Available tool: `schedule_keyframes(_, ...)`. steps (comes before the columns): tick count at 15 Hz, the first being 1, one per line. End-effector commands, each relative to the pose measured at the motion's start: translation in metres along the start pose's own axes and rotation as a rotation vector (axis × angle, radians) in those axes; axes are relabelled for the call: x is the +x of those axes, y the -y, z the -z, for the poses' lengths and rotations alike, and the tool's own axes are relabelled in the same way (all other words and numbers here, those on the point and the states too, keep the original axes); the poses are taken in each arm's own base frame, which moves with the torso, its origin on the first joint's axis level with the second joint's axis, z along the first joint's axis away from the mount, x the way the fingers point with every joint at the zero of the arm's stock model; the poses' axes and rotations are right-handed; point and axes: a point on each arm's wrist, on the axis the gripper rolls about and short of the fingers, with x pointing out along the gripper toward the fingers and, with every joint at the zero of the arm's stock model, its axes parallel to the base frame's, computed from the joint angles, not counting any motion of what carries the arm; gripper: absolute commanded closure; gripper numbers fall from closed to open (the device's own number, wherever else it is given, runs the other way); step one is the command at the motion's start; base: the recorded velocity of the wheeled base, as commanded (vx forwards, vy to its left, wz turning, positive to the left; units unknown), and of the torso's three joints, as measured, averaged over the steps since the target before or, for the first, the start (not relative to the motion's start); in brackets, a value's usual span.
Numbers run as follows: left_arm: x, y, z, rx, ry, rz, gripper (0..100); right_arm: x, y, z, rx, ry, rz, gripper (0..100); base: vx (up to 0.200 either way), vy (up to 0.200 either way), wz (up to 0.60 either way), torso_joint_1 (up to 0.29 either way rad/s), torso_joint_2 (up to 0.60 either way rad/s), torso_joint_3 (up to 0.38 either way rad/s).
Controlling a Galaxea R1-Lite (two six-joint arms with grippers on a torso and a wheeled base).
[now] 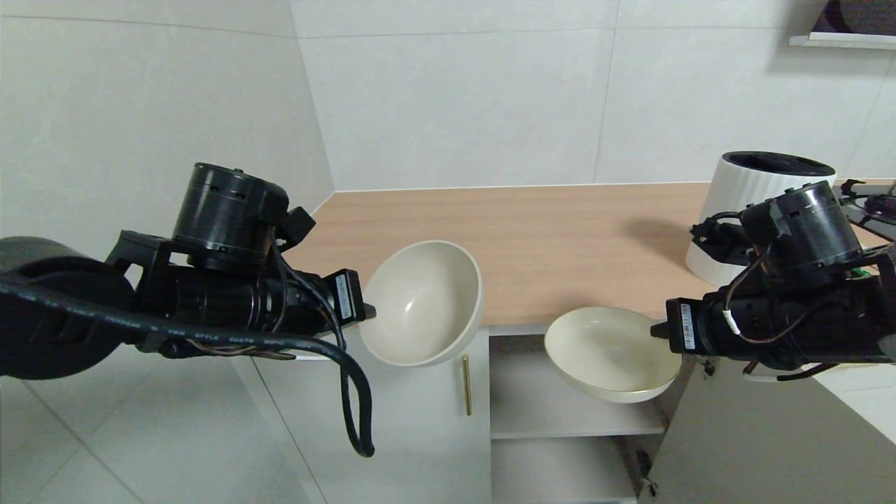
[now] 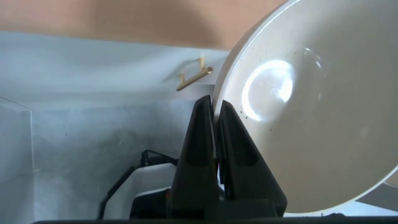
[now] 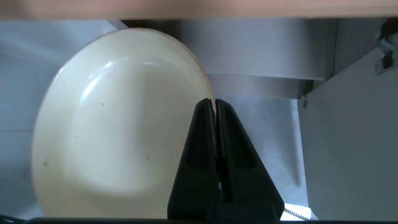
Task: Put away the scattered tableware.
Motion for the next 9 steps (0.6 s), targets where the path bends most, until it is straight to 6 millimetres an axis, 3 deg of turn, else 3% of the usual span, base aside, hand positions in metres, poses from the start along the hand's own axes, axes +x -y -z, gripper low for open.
schedule_keyframes(1, 0.0033, -0.0008, 0.0008, -0.001, -0.008, -0.006, 100, 0.0020, 0.0000, 0.0005, 0.000, -0.005, 0.002, 100, 0.000, 0.000, 0.00, -0.193, 0.46, 0.261)
schedule_keyframes(9, 0.0028, -0.0007, 0.0006, -0.001, -0.007, -0.005, 100, 0.0040, 0.0000, 0.0011, -0.001, -0.012, 0.005, 100, 0.000, 0.000, 0.00, -0.188, 0.48, 0.284)
